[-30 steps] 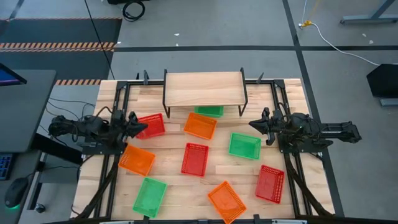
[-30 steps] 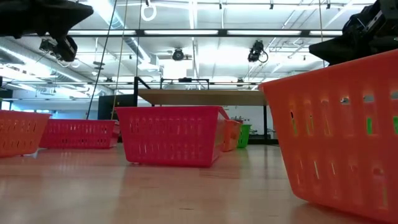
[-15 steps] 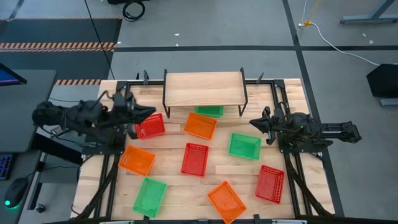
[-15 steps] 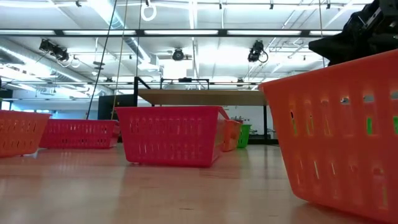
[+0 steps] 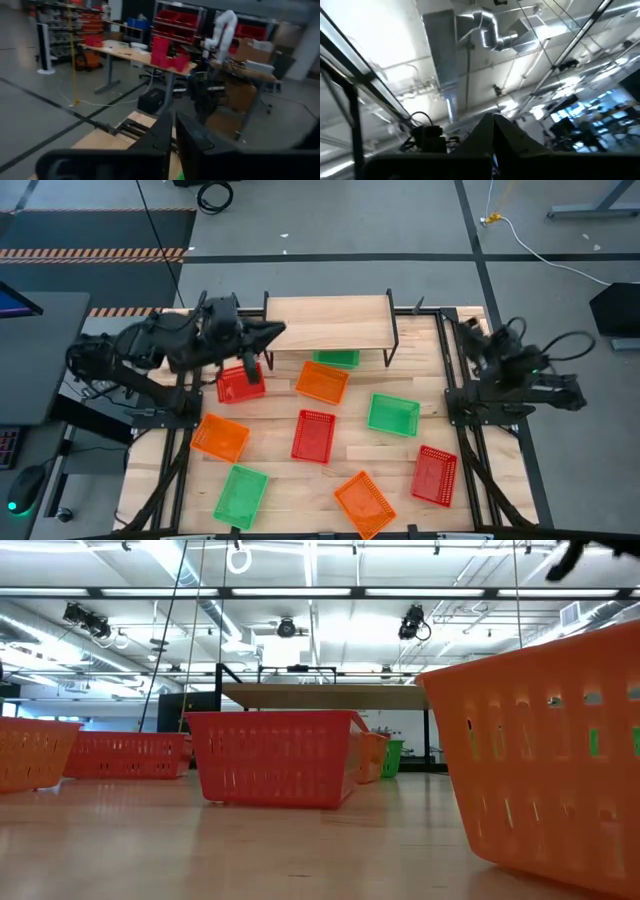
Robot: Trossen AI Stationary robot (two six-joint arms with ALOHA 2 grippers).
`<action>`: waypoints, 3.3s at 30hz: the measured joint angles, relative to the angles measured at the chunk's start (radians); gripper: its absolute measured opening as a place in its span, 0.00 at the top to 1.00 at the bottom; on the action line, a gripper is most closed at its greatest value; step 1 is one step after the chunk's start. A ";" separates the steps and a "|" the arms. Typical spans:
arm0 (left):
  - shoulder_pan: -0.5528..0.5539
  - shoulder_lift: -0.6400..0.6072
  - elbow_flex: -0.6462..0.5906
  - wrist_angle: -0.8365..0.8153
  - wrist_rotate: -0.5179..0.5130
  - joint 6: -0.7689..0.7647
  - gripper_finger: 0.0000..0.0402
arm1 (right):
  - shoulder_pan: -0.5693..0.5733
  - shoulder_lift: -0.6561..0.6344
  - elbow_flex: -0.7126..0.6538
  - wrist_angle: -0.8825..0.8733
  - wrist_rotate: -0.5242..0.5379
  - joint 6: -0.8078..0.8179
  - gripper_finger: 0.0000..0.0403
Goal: Stack baskets on shelf by color
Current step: Put the middle green bin on the shelf
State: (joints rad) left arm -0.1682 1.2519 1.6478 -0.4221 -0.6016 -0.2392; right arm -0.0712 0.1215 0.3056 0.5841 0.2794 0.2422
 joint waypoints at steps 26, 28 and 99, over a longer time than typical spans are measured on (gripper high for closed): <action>0.219 0.103 0.130 -0.273 0.368 -0.162 0.67 | -0.002 1.069 1.276 -1.174 -0.229 0.296 0.97; 0.219 0.104 0.130 -0.296 0.369 -0.197 0.60 | -0.002 1.096 1.277 -1.131 -0.230 0.267 0.97; 0.147 0.096 0.129 -0.614 0.273 -0.045 0.50 | 0.541 1.371 0.741 -1.750 -0.294 0.788 0.46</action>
State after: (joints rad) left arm -0.0208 1.3483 1.7763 -1.0366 -0.3286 -0.2844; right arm 0.4699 1.4923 1.0462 -1.1662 -0.0143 1.0299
